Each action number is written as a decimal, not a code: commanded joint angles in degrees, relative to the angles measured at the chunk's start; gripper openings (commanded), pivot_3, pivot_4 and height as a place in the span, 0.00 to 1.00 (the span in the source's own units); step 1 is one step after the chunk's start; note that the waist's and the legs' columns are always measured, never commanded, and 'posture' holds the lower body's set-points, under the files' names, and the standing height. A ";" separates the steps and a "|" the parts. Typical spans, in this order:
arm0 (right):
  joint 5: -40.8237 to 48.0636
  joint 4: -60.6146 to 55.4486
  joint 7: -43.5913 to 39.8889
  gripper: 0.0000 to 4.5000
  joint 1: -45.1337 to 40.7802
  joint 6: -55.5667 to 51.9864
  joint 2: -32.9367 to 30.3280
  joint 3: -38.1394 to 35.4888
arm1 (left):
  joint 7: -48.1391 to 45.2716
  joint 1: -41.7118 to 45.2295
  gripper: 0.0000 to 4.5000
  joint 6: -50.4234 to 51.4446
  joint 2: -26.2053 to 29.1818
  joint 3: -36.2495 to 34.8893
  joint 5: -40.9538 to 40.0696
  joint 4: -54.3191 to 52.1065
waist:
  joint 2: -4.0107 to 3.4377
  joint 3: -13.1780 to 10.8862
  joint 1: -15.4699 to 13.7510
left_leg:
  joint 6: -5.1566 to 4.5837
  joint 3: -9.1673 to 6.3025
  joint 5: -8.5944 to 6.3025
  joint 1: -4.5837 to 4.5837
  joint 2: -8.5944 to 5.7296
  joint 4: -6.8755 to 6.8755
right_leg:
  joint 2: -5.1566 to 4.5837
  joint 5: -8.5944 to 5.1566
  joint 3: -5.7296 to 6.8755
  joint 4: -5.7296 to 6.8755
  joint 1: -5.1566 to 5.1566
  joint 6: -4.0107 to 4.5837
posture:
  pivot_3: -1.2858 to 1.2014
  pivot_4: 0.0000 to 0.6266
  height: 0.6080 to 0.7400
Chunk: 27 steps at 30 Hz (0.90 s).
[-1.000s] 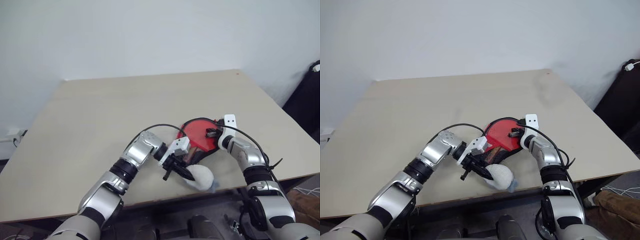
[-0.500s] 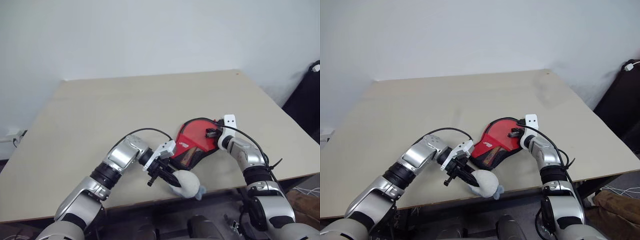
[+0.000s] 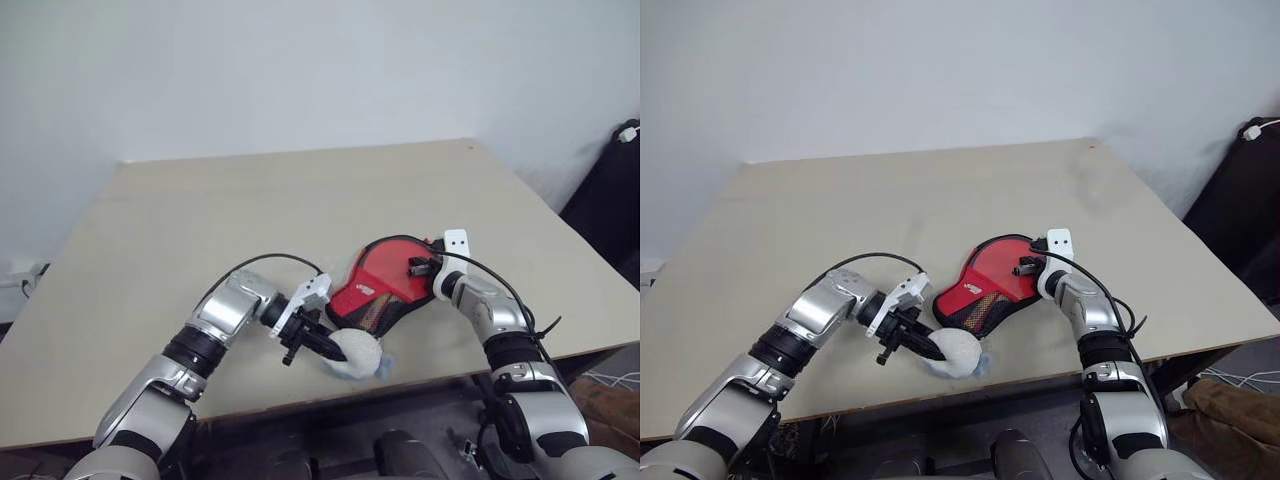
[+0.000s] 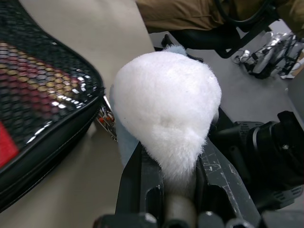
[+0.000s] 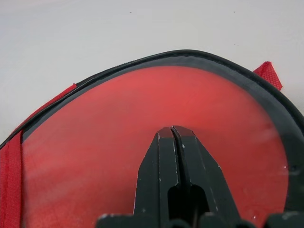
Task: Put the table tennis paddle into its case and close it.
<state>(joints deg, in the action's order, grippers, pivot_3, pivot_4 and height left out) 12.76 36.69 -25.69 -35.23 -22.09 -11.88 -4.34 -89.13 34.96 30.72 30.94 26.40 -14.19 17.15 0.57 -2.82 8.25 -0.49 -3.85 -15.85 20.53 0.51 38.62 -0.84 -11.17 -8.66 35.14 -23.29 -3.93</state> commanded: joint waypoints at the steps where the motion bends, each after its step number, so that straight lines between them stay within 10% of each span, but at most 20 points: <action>1: -0.46 0.42 -0.14 0.00 0.85 -1.02 0.33 0.33 | 0.15 1.56 0.06 -1.95 1.79 -1.87 1.35 2.73 | 0.00 0.00 0.37 | 0.00 -0.01 0.00 0.00 0.00 0.00 | 0.00 0.00 0.01 0.01 0.00 0.00 | 0.52 0.00 1.00; 9: -0.38 0.04 -0.10 0.00 1.15 -1.24 0.46 0.41 | -0.12 2.59 0.06 -5.26 2.45 -1.76 2.69 7.29 | 0.01 0.01 0.55 | -0.01 -0.02 0.01 -0.06 0.00 0.02 | 0.01 0.00 0.01 0.16 0.00 0.00 | 0.52 0.00 1.00; 27: -0.44 -0.09 -0.11 0.00 1.32 -1.39 0.63 0.59 | -1.10 2.55 1.00 -2.60 0.12 -5.50 -0.62 6.11 | 0.02 0.00 0.54 | -0.04 -0.02 0.03 -0.14 -0.01 0.17 | 0.03 -0.03 0.01 0.51 -0.03 0.01 | 0.52 0.00 1.00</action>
<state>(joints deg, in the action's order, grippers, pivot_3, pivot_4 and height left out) 12.77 36.35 -25.87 -34.98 -22.32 -11.45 -3.94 -89.62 36.48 27.41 31.33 23.05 -12.88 25.21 0.59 -2.82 8.79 -0.53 -3.86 -15.82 20.39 0.50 38.79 -0.81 -11.20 -8.65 35.65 -23.32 -3.93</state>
